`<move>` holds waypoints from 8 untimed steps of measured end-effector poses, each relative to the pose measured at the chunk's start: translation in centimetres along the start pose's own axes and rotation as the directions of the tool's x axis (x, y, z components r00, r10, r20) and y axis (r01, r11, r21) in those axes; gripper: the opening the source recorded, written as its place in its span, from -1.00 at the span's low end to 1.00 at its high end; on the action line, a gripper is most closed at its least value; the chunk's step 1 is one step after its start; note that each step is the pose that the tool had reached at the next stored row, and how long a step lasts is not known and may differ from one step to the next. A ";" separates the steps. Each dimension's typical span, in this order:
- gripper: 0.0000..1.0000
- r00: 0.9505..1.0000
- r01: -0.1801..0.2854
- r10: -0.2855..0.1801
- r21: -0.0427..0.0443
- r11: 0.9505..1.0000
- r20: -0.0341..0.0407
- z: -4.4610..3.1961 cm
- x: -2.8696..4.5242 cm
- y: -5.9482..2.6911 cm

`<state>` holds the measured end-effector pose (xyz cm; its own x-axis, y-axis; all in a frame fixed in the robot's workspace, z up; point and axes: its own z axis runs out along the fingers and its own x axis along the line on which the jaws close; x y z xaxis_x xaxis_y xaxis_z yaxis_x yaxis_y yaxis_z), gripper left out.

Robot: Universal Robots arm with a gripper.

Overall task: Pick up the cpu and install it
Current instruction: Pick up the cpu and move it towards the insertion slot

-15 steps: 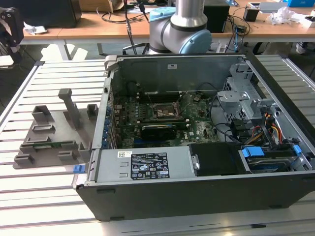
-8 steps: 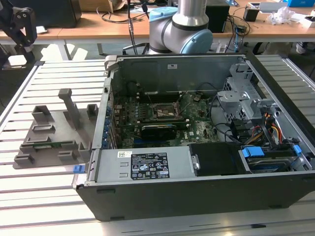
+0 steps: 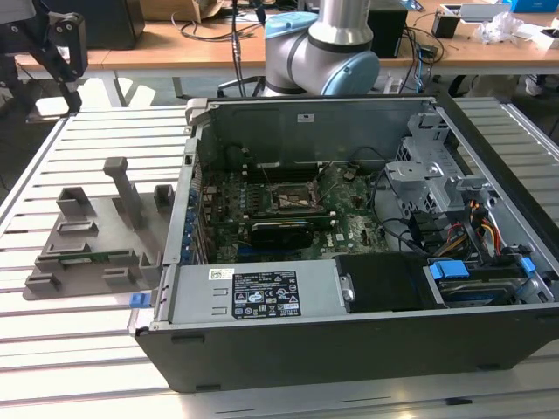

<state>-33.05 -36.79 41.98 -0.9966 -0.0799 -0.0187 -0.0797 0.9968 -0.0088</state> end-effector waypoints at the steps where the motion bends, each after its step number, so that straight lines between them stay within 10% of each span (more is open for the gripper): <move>1: 0.09 1.000 0.000 0.000 0.000 1.000 0.000 0.01 -0.46 -0.04; 8: 0.09 1.000 0.000 0.000 0.000 1.000 0.000 0.05 -2.56 -0.20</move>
<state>-30.48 -36.79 41.98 -0.9966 -0.0798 -0.0185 -0.0797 0.9968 -0.0087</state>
